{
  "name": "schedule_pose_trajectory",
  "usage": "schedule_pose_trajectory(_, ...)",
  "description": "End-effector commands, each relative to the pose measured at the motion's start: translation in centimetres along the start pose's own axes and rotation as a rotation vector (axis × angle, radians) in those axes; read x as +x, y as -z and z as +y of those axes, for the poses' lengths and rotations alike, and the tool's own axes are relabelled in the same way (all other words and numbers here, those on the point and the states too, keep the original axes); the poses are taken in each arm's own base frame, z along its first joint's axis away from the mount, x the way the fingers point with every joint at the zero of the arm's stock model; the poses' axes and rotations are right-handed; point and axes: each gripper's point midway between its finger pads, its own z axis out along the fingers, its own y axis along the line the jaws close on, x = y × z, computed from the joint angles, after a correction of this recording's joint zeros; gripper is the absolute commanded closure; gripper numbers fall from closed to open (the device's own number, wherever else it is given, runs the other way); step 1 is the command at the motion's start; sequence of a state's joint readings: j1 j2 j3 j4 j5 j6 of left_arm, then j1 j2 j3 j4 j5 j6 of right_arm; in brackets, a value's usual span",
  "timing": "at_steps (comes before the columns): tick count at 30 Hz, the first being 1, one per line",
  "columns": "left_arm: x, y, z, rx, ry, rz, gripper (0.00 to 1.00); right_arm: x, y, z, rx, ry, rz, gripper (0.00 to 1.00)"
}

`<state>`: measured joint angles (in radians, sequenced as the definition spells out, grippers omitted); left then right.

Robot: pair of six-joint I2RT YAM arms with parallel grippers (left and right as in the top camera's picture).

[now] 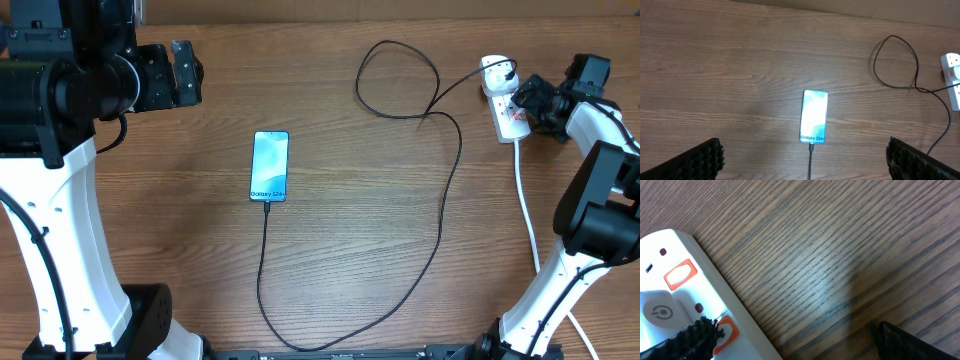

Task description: Plug charger to phone and switch on socket

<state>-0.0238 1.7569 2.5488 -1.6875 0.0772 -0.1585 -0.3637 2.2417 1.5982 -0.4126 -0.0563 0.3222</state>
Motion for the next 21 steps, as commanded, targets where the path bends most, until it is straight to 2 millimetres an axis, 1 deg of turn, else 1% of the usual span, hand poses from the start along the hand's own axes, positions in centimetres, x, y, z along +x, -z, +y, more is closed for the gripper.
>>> schedule_pose_trajectory(1, -0.1, 0.2, 0.2, -0.009, 0.001, -0.007, 0.01, 4.1, -2.7, 0.4, -0.021, -0.001, 0.117, 0.0)
schedule_pose_trajectory(12, -0.1, 0.2, 0.2, -0.009, 0.001, -0.007, 0.0, 5.1, -2.7, 1.4, -0.02, 0.021, 0.141, 0.0)
schedule_pose_trajectory(15, -0.1, 0.2, 0.2, -0.009, 0.001, -0.007, 0.01, 5.3, -2.7, 1.3, -0.015, 0.02, 0.149, 0.0)
schedule_pose_trajectory(21, -0.1, 0.2, 0.2, -0.009, 0.001, -0.007, 0.0, 6.0, -2.6, 0.4, 0.032, 0.011, 0.173, 0.0)
